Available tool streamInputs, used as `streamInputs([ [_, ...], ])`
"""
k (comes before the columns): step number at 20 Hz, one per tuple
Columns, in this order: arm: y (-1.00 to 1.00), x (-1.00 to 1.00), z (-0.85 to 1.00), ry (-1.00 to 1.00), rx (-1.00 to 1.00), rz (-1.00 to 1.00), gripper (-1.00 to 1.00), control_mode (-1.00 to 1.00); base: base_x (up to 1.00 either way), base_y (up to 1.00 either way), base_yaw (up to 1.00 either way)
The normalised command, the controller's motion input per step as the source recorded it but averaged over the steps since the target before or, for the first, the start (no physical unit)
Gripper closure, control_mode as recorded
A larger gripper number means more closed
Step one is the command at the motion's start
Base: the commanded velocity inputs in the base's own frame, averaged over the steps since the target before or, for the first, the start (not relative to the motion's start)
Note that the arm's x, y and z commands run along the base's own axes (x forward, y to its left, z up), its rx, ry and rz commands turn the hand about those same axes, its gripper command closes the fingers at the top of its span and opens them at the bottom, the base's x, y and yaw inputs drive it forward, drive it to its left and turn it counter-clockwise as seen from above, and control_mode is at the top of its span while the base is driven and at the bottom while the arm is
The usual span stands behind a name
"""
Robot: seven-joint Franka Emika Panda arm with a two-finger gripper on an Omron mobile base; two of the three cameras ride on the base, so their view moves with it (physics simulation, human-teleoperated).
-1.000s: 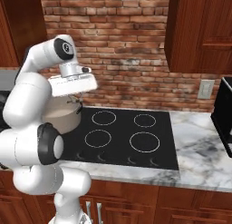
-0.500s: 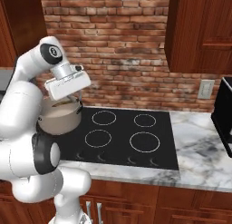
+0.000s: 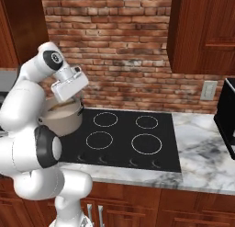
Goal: Put the eggplant and lemon wedge in the pot. Retrieve the spatula and lightly stir the vegetables in the pot.
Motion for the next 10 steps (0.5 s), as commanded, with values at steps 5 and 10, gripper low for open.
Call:
streamInputs([
  [5,0.17,0.53,0.00,0.05,-0.08,0.11,1.00,-1.00,0.00,0.00,0.00],
  [10,0.00,0.41,0.00,0.12,-0.16,0.03,1.00,-1.00,0.00,0.00,0.00],
])
